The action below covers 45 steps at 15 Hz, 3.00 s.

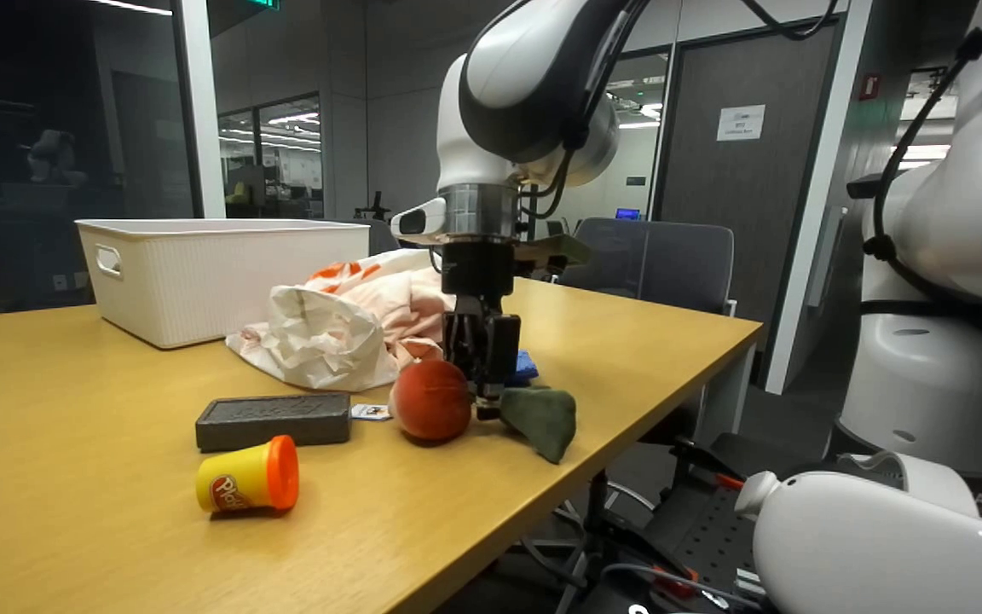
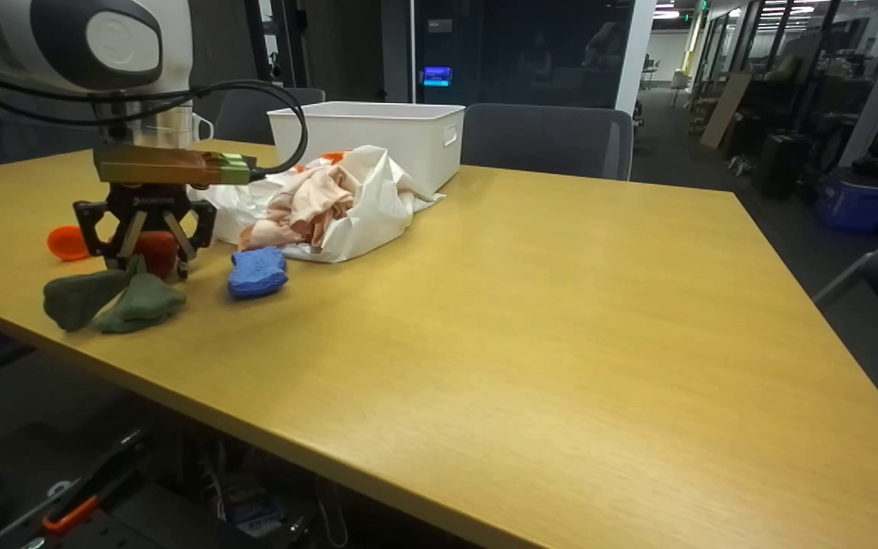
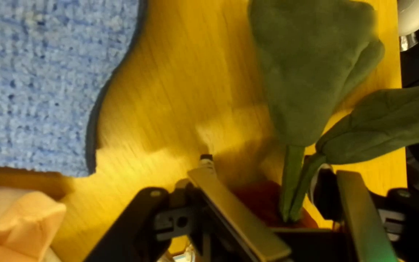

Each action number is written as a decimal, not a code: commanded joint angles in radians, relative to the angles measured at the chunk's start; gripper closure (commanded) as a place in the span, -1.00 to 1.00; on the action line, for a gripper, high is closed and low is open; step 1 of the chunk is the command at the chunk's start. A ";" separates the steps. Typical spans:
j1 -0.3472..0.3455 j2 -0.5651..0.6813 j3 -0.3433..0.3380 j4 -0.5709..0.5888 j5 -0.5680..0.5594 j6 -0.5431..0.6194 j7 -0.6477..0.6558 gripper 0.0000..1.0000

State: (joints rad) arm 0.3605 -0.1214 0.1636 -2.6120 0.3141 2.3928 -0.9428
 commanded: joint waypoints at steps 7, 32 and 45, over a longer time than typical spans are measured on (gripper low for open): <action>-0.032 -0.021 0.022 0.037 -0.037 -0.058 0.033 0.94; -0.145 0.123 0.103 0.274 -1.120 0.110 0.824 0.93; -0.131 0.362 0.074 0.430 -1.213 0.144 0.830 0.50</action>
State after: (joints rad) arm 0.2188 0.2065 0.2540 -2.2215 -0.9012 2.5153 -0.0981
